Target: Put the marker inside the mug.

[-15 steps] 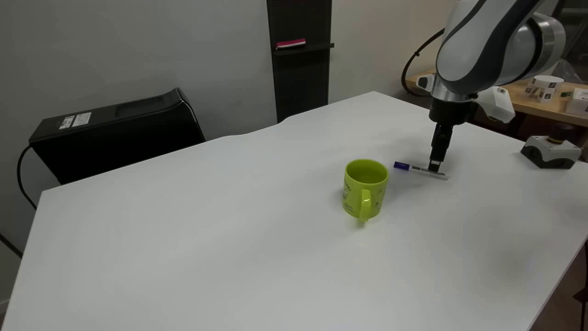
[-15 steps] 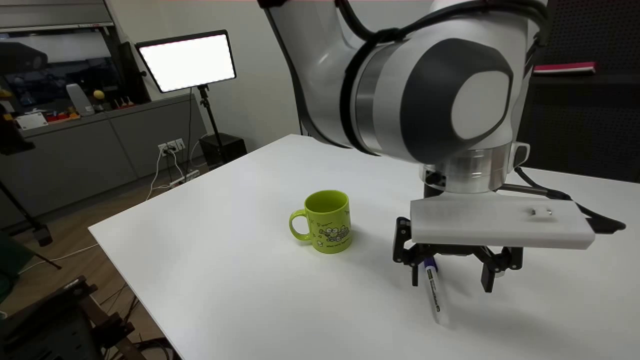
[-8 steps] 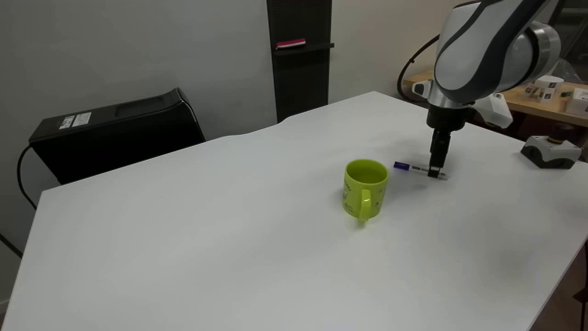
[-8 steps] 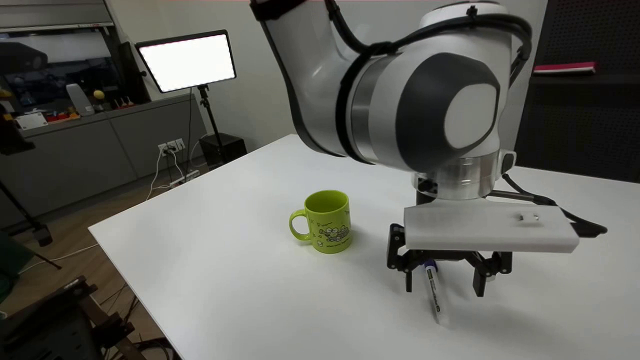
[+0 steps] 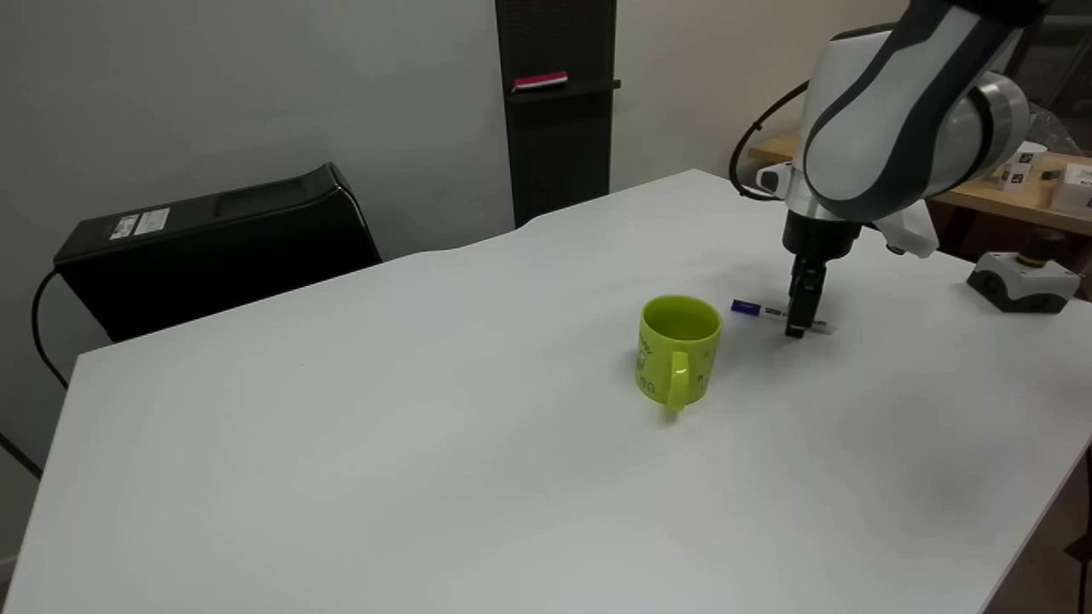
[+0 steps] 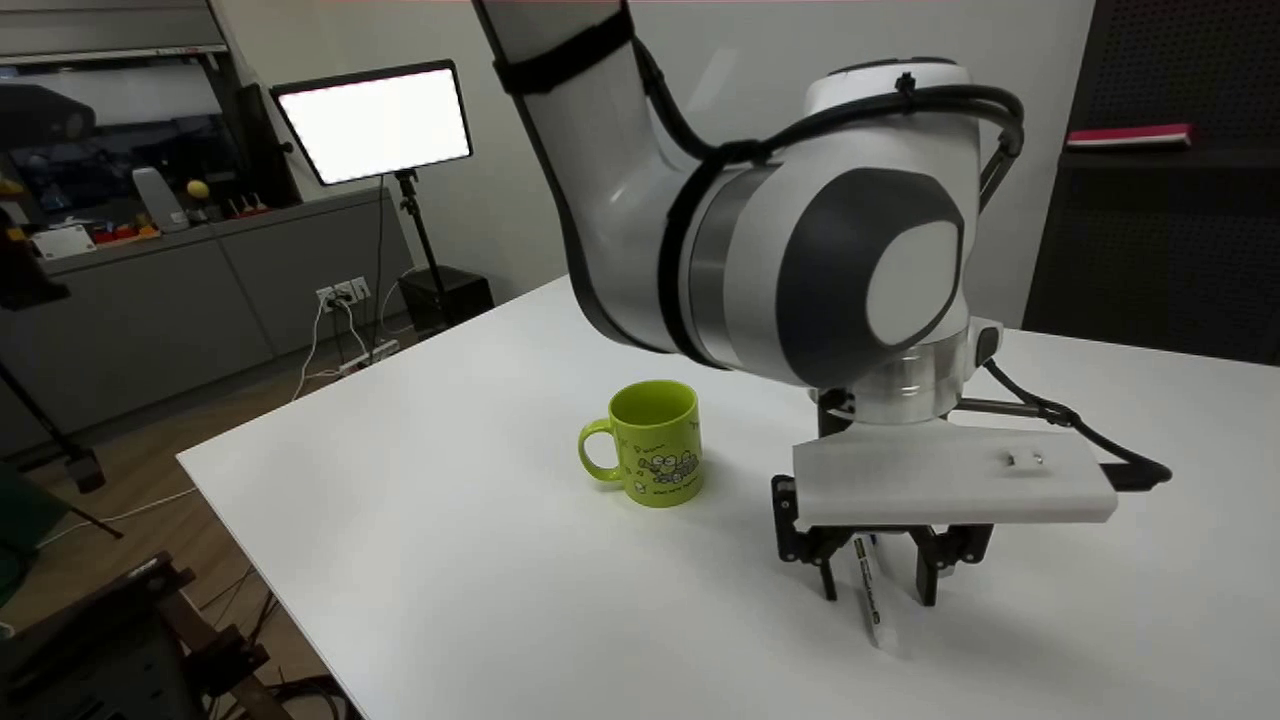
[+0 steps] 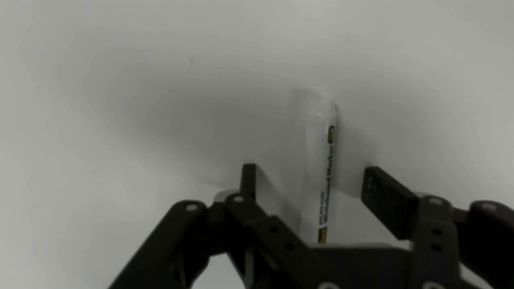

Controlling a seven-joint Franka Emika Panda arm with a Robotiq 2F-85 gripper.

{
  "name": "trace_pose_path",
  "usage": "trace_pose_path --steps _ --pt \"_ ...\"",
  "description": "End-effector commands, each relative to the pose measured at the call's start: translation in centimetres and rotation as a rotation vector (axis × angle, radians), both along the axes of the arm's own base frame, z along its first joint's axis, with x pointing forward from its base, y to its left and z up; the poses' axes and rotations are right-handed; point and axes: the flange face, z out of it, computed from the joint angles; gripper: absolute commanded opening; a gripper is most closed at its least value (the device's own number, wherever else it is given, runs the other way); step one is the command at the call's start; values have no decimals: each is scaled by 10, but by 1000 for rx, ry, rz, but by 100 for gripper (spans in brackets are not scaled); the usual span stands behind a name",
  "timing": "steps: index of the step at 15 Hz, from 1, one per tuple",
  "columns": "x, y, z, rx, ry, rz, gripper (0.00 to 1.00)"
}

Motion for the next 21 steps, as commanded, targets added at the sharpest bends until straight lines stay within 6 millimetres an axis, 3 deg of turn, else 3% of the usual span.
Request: trace_pose_path --steps 1,7,9,21 --pt "4 1 -4 -29 -23 -11 40" --pt "8 -4 -4 -61 -17 -12 1" --pt "10 -4 -3 -65 -9 -20 5" --pt "28 6 23 -73 21 -51 5"
